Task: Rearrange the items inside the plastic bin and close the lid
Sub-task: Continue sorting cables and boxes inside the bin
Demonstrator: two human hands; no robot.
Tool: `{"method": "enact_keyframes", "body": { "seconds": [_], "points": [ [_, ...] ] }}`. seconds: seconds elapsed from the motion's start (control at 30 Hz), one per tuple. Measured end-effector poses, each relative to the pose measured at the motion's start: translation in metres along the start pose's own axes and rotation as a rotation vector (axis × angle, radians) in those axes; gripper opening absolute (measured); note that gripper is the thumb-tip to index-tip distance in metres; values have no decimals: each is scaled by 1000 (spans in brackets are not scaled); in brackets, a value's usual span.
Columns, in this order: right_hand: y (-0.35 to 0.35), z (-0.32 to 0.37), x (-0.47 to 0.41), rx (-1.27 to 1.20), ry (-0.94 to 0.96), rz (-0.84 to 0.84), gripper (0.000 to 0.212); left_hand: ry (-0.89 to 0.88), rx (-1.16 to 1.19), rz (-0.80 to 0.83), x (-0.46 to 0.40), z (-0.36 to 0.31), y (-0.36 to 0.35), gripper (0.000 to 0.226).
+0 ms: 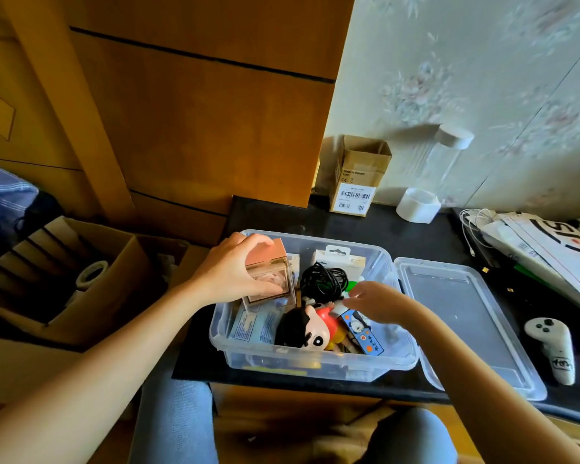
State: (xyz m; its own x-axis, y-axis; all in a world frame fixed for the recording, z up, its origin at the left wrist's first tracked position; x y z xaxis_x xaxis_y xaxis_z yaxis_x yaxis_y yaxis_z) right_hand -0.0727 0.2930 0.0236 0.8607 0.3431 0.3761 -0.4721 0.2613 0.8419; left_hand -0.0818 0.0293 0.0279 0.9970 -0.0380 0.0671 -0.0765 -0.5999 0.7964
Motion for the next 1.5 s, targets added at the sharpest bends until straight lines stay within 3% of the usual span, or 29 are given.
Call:
{"method": "enact_keyframes", "body": {
  "seconds": [0.1, 0.2, 0.3, 0.47, 0.57, 0.77, 0.87, 0.93, 1.17, 1.27, 1.4, 1.5],
  "points": [
    [-5, -3, -1, -47, 16, -61, 41, 46, 144, 40, 1, 1, 2, 73],
    [-4, -4, -6, -70, 12, -104, 39, 18, 140, 109, 2, 1, 1, 71],
    [-6, 2, -11, -99, 36, -98, 35, 18, 171, 60, 6, 3, -4, 68],
    [3, 27, -11, -132, 235, -414, 23, 52, 345, -60, 7, 1, -8, 71],
    [0, 49, -26, -77, 367, -343, 25, 61, 424, -100, 6, 0, -9, 67],
    [-10, 69, -80, 292, 305, -158, 46, -2, 411, 25, 13, 5, -2, 68],
    [-15, 73, -89, 490, 264, -193, 58, -34, 347, 52, 18, 9, 0, 72],
    [-17, 74, -89, 492, 272, -217, 63, -48, 274, 59, 20, 9, 0, 74],
    [19, 59, -45, -55, 393, -622, 50, -70, 42, 97, 20, 13, -7, 78],
    [27, 39, -23, -338, 344, -748, 41, -60, 1, 99, 14, 11, -9, 72],
    [32, 13, -2, -572, 287, -791, 28, -66, -258, 75, 2, -3, -11, 71],
    [33, -2, 6, -732, 243, -779, 31, -98, -260, 52, -3, -22, -14, 60]
  ]
}}
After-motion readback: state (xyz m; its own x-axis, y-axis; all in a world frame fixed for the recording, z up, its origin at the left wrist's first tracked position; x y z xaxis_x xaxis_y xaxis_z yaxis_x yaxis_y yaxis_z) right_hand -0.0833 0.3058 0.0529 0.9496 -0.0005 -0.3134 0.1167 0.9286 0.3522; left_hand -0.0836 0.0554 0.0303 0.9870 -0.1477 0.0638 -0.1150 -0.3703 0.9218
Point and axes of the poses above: each hand's wrist, its own x-axis away from the middle knuckle, its own y-axis out of the back of the hand, z = x × y, the point moved 3 cm from there along -x, towards the middle knuckle, and after that the axes turned 15 degrees about y, right-handed, at the moved point
